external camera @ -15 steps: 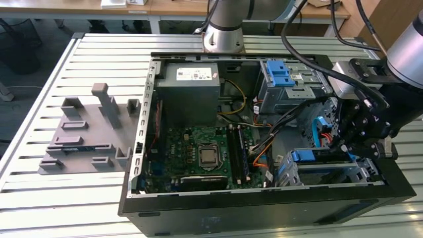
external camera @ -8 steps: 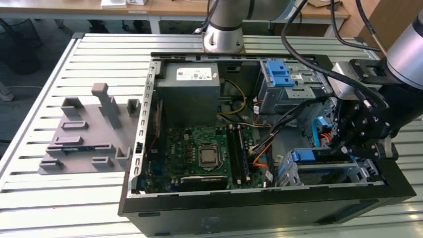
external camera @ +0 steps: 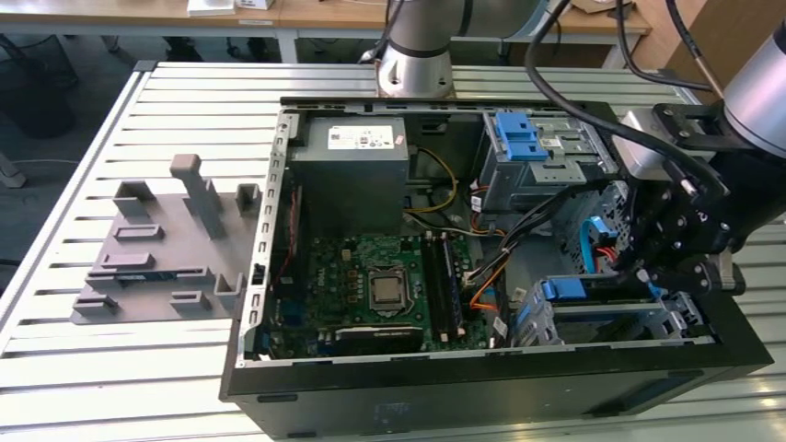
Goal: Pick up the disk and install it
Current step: 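Insert the first disk wire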
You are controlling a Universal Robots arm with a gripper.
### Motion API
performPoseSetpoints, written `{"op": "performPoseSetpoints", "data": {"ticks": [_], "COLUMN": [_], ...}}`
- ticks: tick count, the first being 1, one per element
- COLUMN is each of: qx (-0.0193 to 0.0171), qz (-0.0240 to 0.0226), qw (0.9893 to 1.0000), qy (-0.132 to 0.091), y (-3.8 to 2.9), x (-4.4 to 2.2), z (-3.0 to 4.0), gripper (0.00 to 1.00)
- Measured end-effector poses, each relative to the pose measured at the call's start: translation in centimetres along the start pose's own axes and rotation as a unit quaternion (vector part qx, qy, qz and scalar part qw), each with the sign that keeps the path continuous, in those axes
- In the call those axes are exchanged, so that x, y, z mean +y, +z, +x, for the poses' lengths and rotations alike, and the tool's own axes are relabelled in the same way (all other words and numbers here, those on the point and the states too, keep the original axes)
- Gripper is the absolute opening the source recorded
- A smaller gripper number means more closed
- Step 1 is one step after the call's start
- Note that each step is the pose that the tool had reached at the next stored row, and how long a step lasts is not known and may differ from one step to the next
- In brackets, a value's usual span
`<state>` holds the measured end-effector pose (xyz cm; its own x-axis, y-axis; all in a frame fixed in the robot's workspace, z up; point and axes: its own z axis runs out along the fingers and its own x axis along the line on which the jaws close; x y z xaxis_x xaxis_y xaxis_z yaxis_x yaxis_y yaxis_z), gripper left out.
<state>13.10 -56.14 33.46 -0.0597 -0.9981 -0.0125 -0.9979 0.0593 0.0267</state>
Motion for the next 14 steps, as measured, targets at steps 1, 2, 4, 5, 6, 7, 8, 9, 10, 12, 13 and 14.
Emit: {"op": "performPoseSetpoints", "data": {"ticks": [1,2,4,5,6,7,8,9,10,12,13,14], "qx": [0.0,0.0,0.0,-0.0001,-0.0002,-0.0002,-0.0001,0.0,0.0,0.0,0.0,0.0], "qz": [-0.0001,-0.0002,-0.0004,-0.0005,-0.0005,-0.0005,-0.0005,-0.0005,-0.0005,-0.0005,-0.0005,-0.0005], "qw": [1.0,1.0,1.0,1.0,1.0,1.0,1.0,1.0,1.0,1.0,1.0,1.0], "qy": [0.0,0.0,0.0,0.0,0.0,0.0,0.0,0.0,0.0,0.0,0.0,0.0], "y": [-0.13,-0.25,-0.44,-0.49,-0.5,-0.51,-0.52,-0.54,-0.54,-0.55,-0.56,-0.6], "x": [0.0,0.01,0.01,0.01,0.01,0.01,0.01,0.01,0.01,0.01,0.02,0.02], "z": [0.0,0.0,-0.01,0.0,-0.01,-0.01,-0.01,-0.01,-0.01,-0.01,-0.01,-0.01], "gripper": [0.24,0.24,0.24,0.22,0.22,0.16,0.11,0.11,0.11,0.11,0.11,0.11]}}
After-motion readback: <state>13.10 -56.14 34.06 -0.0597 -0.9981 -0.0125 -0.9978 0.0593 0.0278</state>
